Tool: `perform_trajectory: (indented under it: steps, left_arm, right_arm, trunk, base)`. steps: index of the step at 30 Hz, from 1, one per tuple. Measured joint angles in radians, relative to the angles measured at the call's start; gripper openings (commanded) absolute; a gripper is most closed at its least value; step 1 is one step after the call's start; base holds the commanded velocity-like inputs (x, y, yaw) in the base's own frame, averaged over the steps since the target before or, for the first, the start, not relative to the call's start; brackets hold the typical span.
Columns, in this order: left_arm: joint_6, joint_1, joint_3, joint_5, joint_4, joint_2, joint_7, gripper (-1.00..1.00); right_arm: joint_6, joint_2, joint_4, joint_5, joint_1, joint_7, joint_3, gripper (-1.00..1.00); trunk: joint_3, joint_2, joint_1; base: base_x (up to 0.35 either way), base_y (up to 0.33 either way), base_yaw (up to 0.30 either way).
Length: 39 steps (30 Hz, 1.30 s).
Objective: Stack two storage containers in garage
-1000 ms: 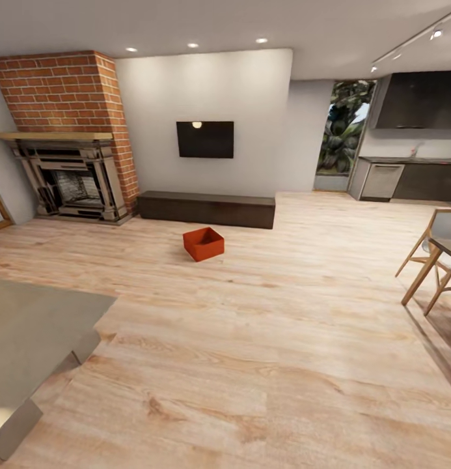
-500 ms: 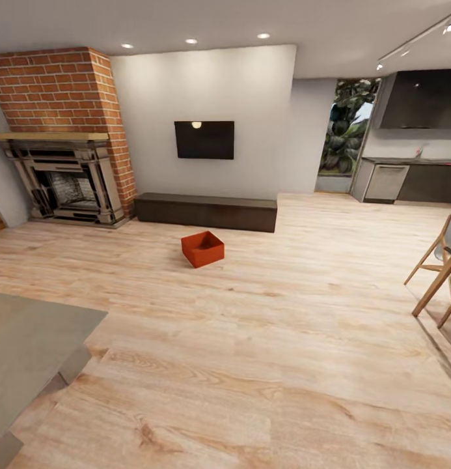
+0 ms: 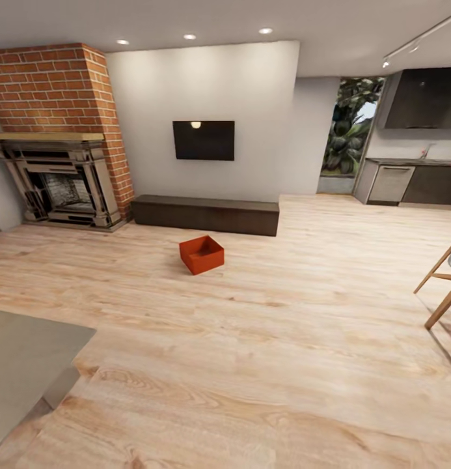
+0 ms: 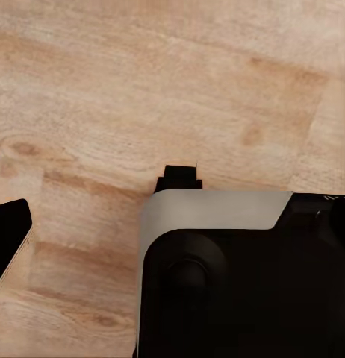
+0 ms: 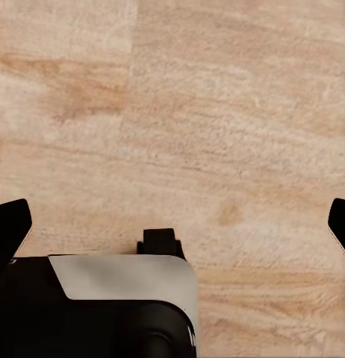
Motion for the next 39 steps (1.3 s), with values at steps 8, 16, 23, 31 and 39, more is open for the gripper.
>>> perform_trajectory:
  steps: [8,16,23,31,39]
  left_arm:
    - [0.000,0.000,0.000,0.000,0.000,-0.001,0.000,1.00]
    - [0.000,0.000,0.000,0.000,0.000,-0.001,0.000,1.00]
    - [0.000,0.000,0.000,0.000,0.000,0.000,0.000,1.00]
    - [0.000,0.000,0.000,0.000,0.000,-0.001,0.000,1.00]
    - [0.000,0.000,0.000,0.000,0.000,0.000,0.000,1.00]
  right_arm:
    - [0.000,0.000,0.000,0.000,0.000,0.000,0.000,1.00]
    - [0.000,0.000,0.000,0.000,0.000,0.000,0.000,1.00]
    - [0.000,0.000,0.000,0.000,0.000,0.000,0.000,1.00]
    - [-0.001,0.000,0.000,0.007,0.000,0.001,0.000,1.00]
    - [-0.001,0.000,0.000,0.002,0.000,0.001,0.000,1.00]
  trunk:
    - [0.000,0.000,0.000]
    - [0.000,0.000,0.000]
    - [0.000,0.000,0.000]
    - [0.000,0.000,0.000]
    - [0.000,0.000,0.000]
  base:
    - [0.340,0.000,0.000]
    - [0.340,0.000,0.000]
    - [0.340,0.000,0.000]
    - [0.340,0.000,0.000]
    - [0.340,0.000,0.000]
